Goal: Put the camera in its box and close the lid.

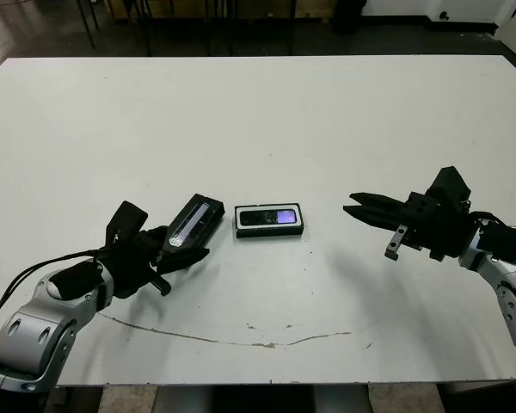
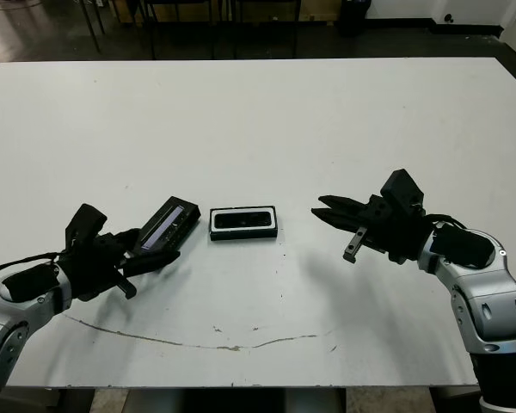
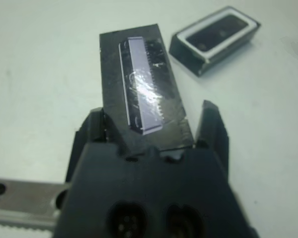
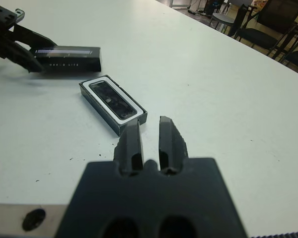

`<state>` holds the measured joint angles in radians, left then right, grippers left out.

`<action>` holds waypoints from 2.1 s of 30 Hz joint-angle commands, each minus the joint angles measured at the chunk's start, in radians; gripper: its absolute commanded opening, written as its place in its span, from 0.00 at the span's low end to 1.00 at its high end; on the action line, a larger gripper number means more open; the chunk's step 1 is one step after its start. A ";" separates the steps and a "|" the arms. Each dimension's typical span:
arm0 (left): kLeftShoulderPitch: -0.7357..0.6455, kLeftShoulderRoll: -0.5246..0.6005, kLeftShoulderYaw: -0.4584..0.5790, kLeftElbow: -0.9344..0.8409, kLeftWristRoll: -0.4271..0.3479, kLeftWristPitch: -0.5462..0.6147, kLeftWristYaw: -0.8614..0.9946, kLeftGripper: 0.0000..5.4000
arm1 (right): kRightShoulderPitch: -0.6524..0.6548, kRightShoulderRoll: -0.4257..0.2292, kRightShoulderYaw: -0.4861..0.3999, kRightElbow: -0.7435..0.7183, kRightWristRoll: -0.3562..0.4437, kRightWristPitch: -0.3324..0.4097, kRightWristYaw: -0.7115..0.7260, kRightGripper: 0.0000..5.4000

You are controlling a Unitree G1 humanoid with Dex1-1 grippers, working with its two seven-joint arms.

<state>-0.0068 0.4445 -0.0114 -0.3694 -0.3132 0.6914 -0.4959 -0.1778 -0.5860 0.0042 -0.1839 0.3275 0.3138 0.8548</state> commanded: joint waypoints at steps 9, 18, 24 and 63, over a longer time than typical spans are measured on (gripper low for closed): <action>-0.088 0.033 0.021 0.118 0.054 -0.268 -0.069 0.22 | 0.003 -0.007 0.007 0.017 -0.001 0.006 0.010 0.00; -0.317 0.110 -0.032 0.308 0.064 -0.380 -0.297 0.22 | 0.009 -0.006 0.006 0.018 -0.003 -0.005 0.010 0.00; -0.441 0.132 -0.094 0.494 0.083 -0.450 -0.488 0.22 | 0.016 -0.007 0.002 0.028 -0.001 -0.015 0.013 0.00; -0.762 -0.042 -0.244 1.060 0.189 -0.561 -0.866 0.22 | 0.032 -0.017 0.022 0.015 -0.043 -0.018 0.000 0.00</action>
<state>-0.7585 0.4069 -0.2462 0.6655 -0.1381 0.1218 -1.3499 -0.1592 -0.5890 0.0202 -0.1685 0.2940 0.2867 0.8546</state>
